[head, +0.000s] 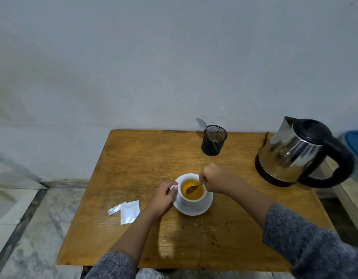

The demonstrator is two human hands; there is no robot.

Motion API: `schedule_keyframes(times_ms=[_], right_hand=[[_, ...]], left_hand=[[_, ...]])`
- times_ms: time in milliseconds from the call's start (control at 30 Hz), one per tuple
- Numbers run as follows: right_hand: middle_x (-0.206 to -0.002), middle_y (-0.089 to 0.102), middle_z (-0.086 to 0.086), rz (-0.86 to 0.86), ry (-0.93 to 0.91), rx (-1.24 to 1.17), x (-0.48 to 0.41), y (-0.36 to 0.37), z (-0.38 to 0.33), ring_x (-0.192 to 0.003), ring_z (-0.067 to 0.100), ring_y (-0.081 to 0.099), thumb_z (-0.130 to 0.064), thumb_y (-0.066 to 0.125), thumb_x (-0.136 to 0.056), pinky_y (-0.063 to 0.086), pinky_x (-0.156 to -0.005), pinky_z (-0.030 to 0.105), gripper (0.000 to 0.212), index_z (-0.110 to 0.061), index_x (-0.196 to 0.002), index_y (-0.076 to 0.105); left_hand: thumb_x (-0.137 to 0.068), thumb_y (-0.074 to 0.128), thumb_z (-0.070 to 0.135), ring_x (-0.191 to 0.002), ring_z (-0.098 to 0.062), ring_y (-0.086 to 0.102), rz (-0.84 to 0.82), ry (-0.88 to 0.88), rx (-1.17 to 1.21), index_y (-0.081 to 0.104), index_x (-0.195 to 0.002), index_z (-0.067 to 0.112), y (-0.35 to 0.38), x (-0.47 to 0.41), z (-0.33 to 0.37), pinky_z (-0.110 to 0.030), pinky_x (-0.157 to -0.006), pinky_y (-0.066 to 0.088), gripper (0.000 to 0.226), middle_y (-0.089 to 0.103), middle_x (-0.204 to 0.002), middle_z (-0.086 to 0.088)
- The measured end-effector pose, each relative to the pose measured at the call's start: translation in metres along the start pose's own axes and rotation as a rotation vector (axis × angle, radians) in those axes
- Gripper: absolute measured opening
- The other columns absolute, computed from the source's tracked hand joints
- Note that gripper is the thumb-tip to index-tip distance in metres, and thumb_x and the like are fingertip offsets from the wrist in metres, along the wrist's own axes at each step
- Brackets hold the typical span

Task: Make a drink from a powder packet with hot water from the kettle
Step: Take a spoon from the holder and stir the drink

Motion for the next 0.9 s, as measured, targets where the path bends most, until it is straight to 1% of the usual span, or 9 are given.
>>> schedule_keyframes(times_ms=[100,167,233,300,367,500,633,767,900], right_hand=[[-0.101,0.069,0.004,0.131,0.008,-0.263,0.000,-0.011,0.003,-0.088,0.019,0.064,-0.006,0.049,-0.086,0.057,-0.073,0.032,0.025,-0.012,-0.096,0.071],[-0.094,0.071,0.006,0.194,0.005,-0.450,0.002,-0.018,0.005,-0.085,0.019,0.066,-0.005,0.053,-0.084,0.057,-0.074,0.031,0.021,-0.010,-0.093,0.072],[-0.086,0.071,0.005,0.208,-0.036,-0.556,0.005,-0.021,0.002,-0.081,0.016,0.067,-0.010,0.062,-0.084,0.058,-0.076,0.030,0.013,-0.009,-0.093,0.071],[-0.089,0.071,0.005,0.185,-0.139,-0.490,0.008,-0.024,-0.010,-0.081,0.012,0.064,-0.016,0.062,-0.087,0.056,-0.077,0.026,0.015,-0.009,-0.097,0.070],[-0.099,0.071,0.006,0.129,-0.268,-0.341,0.010,-0.023,-0.027,-0.088,0.013,0.064,-0.017,0.058,-0.090,0.053,-0.078,0.023,0.018,-0.009,-0.103,0.068],[-0.105,0.068,0.009,0.006,-0.468,-0.013,0.015,-0.014,-0.050,-0.096,0.023,0.060,-0.017,0.049,-0.094,0.050,-0.084,0.037,0.022,-0.009,-0.107,0.066],[-0.104,0.065,0.007,-0.054,-0.459,0.182,0.013,-0.012,-0.053,-0.093,0.024,0.059,-0.019,0.045,-0.095,0.052,-0.080,0.043,0.021,-0.012,-0.104,0.063],[-0.095,0.065,0.010,-0.086,-0.399,0.173,0.012,-0.013,-0.055,-0.085,0.025,0.059,-0.017,0.044,-0.093,0.050,-0.072,0.040,0.020,-0.010,-0.093,0.063],[-0.087,0.066,0.010,-0.066,-0.348,-0.044,0.009,-0.015,-0.054,-0.079,0.026,0.060,-0.017,0.047,-0.092,0.044,-0.062,0.034,0.018,-0.011,-0.091,0.065]], left_hand=[[-0.094,0.047,0.021,-0.104,-0.019,0.053,-0.007,0.003,0.014,0.064,-0.103,0.019,0.001,-0.001,-0.001,-0.031,-0.089,0.041,0.019,0.060,-0.111,-0.005],[-0.093,0.047,0.022,-0.105,-0.019,0.054,-0.011,-0.004,0.025,0.064,-0.102,0.021,0.001,-0.001,-0.004,-0.032,-0.089,0.042,0.019,0.061,-0.112,-0.005],[-0.093,0.048,0.023,-0.106,-0.019,0.054,-0.016,-0.007,0.027,0.064,-0.102,0.022,0.001,-0.002,-0.005,-0.033,-0.090,0.043,0.019,0.061,-0.113,-0.005],[-0.093,0.048,0.023,-0.106,-0.020,0.054,-0.015,-0.011,0.032,0.064,-0.103,0.021,0.001,-0.002,-0.005,-0.035,-0.092,0.043,0.019,0.060,-0.114,-0.005],[-0.093,0.048,0.022,-0.106,-0.020,0.054,-0.017,-0.012,0.034,0.064,-0.104,0.020,0.001,-0.002,-0.004,-0.034,-0.091,0.043,0.019,0.060,-0.114,-0.005],[-0.094,0.047,0.021,-0.106,-0.019,0.053,-0.020,-0.007,0.035,0.063,-0.102,0.021,0.001,-0.002,-0.003,-0.029,-0.087,0.040,0.018,0.059,-0.114,-0.006],[-0.094,0.047,0.022,-0.108,-0.019,0.053,-0.029,-0.010,0.019,0.063,-0.105,0.020,0.000,-0.002,-0.003,-0.033,-0.093,0.042,0.020,0.059,-0.115,-0.005],[-0.094,0.046,0.023,-0.108,-0.019,0.052,-0.034,-0.023,0.011,0.062,-0.109,0.018,-0.001,-0.003,-0.003,-0.032,-0.092,0.042,0.023,0.058,-0.117,-0.005],[-0.094,0.046,0.023,-0.107,-0.019,0.053,-0.045,-0.021,0.005,0.062,-0.110,0.016,0.001,-0.003,-0.003,-0.029,-0.088,0.040,0.024,0.058,-0.116,-0.005]])
Point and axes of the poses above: each hand's wrist, its own x-axis away from the middle knuckle, its own y-axis out of the palm, z = x × y, the point moved 9 cm from there along -x, towards the middle knuckle
